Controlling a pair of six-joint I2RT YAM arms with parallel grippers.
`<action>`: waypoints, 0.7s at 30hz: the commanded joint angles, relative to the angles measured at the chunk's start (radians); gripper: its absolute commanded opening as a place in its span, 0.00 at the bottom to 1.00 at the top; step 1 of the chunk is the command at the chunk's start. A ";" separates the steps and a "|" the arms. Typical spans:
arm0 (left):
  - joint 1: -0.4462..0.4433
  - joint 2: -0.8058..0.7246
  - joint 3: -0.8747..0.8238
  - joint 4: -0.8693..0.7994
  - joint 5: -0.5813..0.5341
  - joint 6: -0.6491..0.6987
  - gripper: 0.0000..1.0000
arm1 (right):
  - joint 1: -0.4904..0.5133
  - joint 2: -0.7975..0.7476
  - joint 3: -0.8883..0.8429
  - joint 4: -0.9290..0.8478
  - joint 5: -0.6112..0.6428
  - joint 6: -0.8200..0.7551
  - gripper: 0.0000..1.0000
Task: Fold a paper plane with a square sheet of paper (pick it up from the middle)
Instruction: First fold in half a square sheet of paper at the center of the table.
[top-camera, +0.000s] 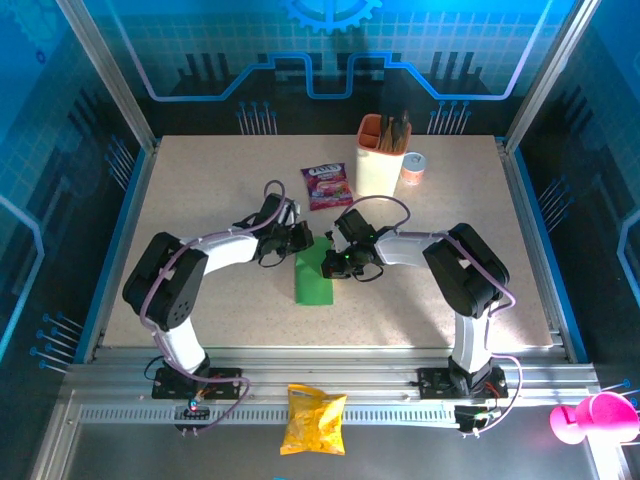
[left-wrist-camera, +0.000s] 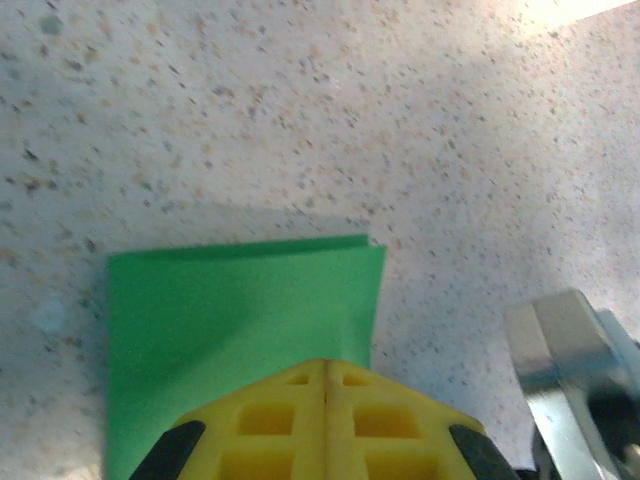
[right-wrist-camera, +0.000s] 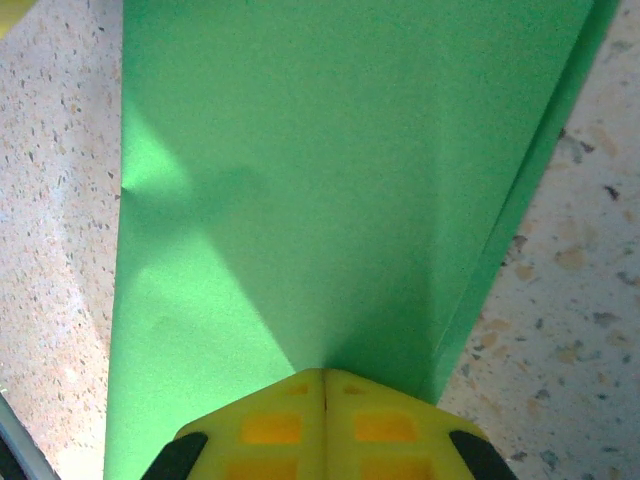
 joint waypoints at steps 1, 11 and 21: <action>0.019 0.036 0.036 -0.004 -0.018 0.050 0.04 | -0.020 0.064 -0.033 -0.103 0.072 -0.022 0.00; 0.041 0.096 0.034 -0.010 -0.066 0.077 0.02 | -0.021 0.070 -0.032 -0.101 0.068 -0.021 0.00; 0.053 0.129 0.000 0.001 -0.094 0.089 0.00 | -0.020 0.062 -0.013 -0.108 0.057 -0.020 0.00</action>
